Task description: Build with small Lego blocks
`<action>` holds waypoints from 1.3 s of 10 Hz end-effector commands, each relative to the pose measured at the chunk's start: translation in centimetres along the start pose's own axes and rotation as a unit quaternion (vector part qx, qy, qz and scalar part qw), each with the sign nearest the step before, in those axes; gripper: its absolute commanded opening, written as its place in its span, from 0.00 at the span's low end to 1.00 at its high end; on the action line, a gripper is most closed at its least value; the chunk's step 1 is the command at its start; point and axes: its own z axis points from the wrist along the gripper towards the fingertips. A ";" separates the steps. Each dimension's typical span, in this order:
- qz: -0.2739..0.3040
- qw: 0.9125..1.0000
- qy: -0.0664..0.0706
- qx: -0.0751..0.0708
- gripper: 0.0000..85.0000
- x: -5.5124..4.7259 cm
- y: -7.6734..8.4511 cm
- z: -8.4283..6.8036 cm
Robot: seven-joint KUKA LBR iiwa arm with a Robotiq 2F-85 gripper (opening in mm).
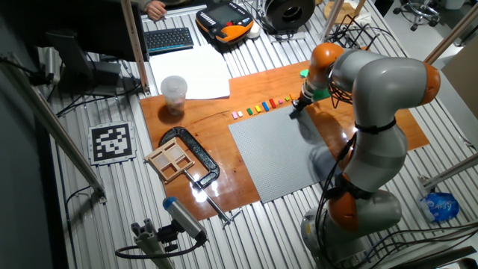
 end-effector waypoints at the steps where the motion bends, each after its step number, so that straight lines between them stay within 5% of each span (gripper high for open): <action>1: -0.001 1.000 0.000 0.000 0.00 0.1 -0.1 0.1; 13: 0.003 1.000 -0.005 -0.006 0.00 0.2 0.6 0.8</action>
